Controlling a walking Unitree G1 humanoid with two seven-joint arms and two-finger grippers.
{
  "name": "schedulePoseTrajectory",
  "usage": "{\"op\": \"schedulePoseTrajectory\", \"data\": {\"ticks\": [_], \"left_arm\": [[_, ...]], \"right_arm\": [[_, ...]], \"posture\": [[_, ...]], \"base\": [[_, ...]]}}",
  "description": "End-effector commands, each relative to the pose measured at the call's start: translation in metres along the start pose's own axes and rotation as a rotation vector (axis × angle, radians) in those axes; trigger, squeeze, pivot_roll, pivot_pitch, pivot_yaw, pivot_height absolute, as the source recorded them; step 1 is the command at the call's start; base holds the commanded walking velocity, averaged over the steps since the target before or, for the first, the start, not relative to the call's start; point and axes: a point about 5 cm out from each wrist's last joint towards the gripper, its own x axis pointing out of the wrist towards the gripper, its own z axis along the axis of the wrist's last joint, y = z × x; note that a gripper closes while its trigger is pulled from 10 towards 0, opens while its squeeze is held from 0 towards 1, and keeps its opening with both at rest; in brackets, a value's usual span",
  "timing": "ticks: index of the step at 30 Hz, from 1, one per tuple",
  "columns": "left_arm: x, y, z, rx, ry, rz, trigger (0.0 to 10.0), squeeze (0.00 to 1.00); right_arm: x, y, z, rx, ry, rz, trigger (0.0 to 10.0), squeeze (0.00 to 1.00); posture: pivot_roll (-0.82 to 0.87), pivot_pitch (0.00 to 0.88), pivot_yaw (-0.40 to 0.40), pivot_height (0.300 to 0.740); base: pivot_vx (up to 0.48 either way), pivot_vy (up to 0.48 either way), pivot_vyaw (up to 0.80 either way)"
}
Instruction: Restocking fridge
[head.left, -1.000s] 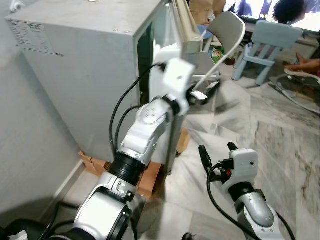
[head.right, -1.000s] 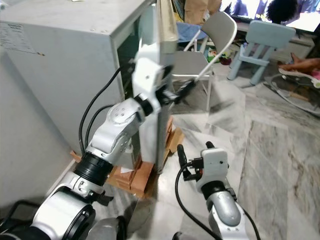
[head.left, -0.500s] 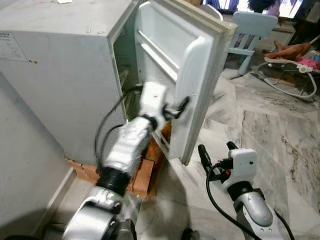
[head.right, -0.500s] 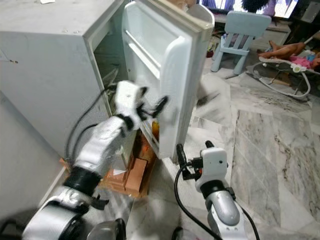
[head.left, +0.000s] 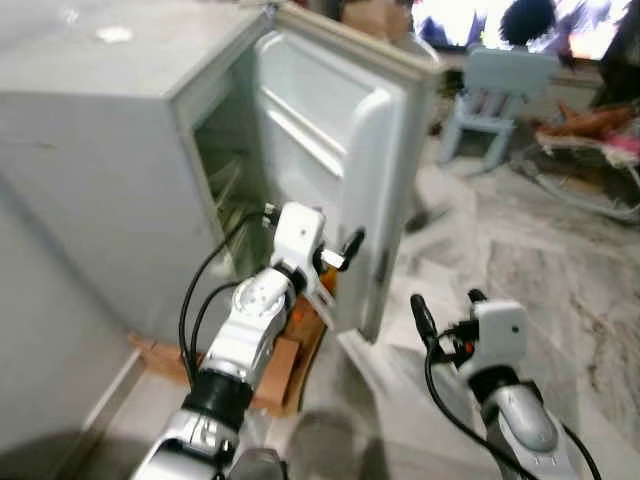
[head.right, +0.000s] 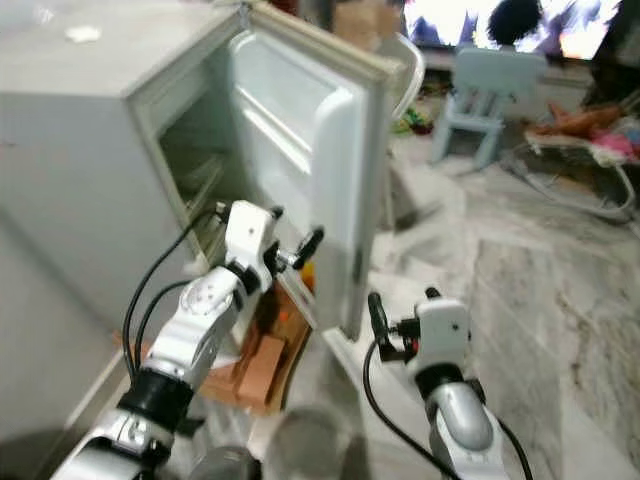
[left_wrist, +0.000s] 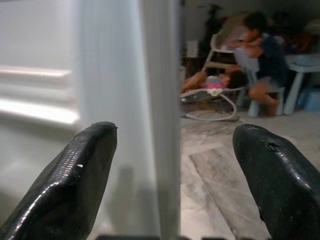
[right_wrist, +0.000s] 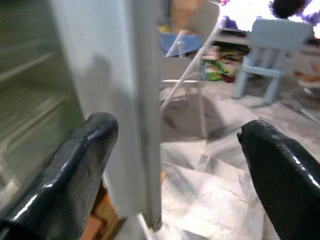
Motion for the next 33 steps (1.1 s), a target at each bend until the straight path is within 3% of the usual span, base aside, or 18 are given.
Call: {"op": "schedulePoseTrajectory", "data": {"ticks": [1, 5, 6, 9, 13, 15, 19, 22, 25, 31, 33], "left_arm": [[0.001, 0.003, -0.005, 0.038, 0.017, 0.048, 10.0, 0.00], [-0.006, 0.026, -0.008, 0.071, 0.026, 0.215, 10.0, 0.00], [-0.006, 0.026, -0.008, 0.071, 0.026, 0.215, 10.0, 0.00], [-0.022, 0.051, -0.014, 0.069, 0.045, 0.378, 10.0, 0.00], [-0.042, 0.067, -0.022, 0.095, 0.059, 0.489, 10.0, 0.00], [-0.059, 0.078, -0.029, 0.079, 0.082, 0.582, 10.0, 0.00], [-0.072, 0.084, -0.031, 0.083, 0.088, 0.619, 10.0, 0.00], [-0.077, 0.079, -0.032, 0.100, 0.098, 0.586, 10.0, 0.00], [-0.071, 0.072, -0.037, 0.072, 0.116, 0.531, 10.0, 0.00], [-0.013, 0.028, -0.027, 0.120, 0.102, 0.200, 10.0, 0.00], [0.004, 0.017, -0.018, 0.116, 0.075, 0.141, 10.0, 0.00]], "right_arm": [[0.005, -0.003, 0.003, -0.015, -0.020, -0.024, 10.0, 0.00], [0.018, 0.001, 0.010, -0.010, -0.051, -0.036, 10.0, 0.00], [0.018, 0.001, 0.010, -0.010, -0.051, -0.036, 10.0, 0.00], [0.033, 0.008, 0.017, 0.009, -0.072, -0.041, 10.0, 0.00], [0.043, 0.019, 0.020, 0.031, -0.081, -0.033, 10.0, 0.00], [0.049, 0.024, 0.016, 0.040, -0.073, -0.020, 10.0, 0.00], [0.057, 0.025, 0.014, 0.061, -0.059, -0.017, 10.0, 0.00], [0.062, 0.021, 0.018, 0.054, -0.071, -0.027, 10.0, 0.00], [0.063, 0.019, 0.015, 0.051, -0.067, -0.032, 10.0, 0.00], [0.064, 0.017, 0.015, 0.052, -0.080, -0.065, 10.0, 0.00], [0.065, 0.017, 0.014, 0.052, -0.081, -0.065, 10.0, 0.00]], "posture": [[0.03, 0.008, 0.006, 0.740], [0.04, 0.000, 0.003, 0.740], [0.04, 0.000, 0.003, 0.740], [0.05, 0.000, -0.009, 0.740], [0.07, 0.000, -0.022, 0.740], [0.07, 0.000, -0.012, 0.740], [0.06, 0.000, -0.018, 0.740], [0.09, 0.000, -0.037, 0.740], [0.09, 0.000, -0.030, 0.740], [0.08, 0.000, -0.017, 0.740], [0.07, 0.000, -0.018, 0.740]], "base": [[0.435, 0.000, 0.00], [0.441, 0.000, 0.00], [0.442, 0.000, 0.00], [0.442, 0.000, 0.00], [0.442, 0.000, 0.00], [0.442, 0.000, 0.00], [0.435, 0.000, 0.00], [0.425, 0.000, 0.00], [0.425, 0.000, 0.00], [0.460, 0.000, 0.00], [0.465, 0.000, 0.00]]}}
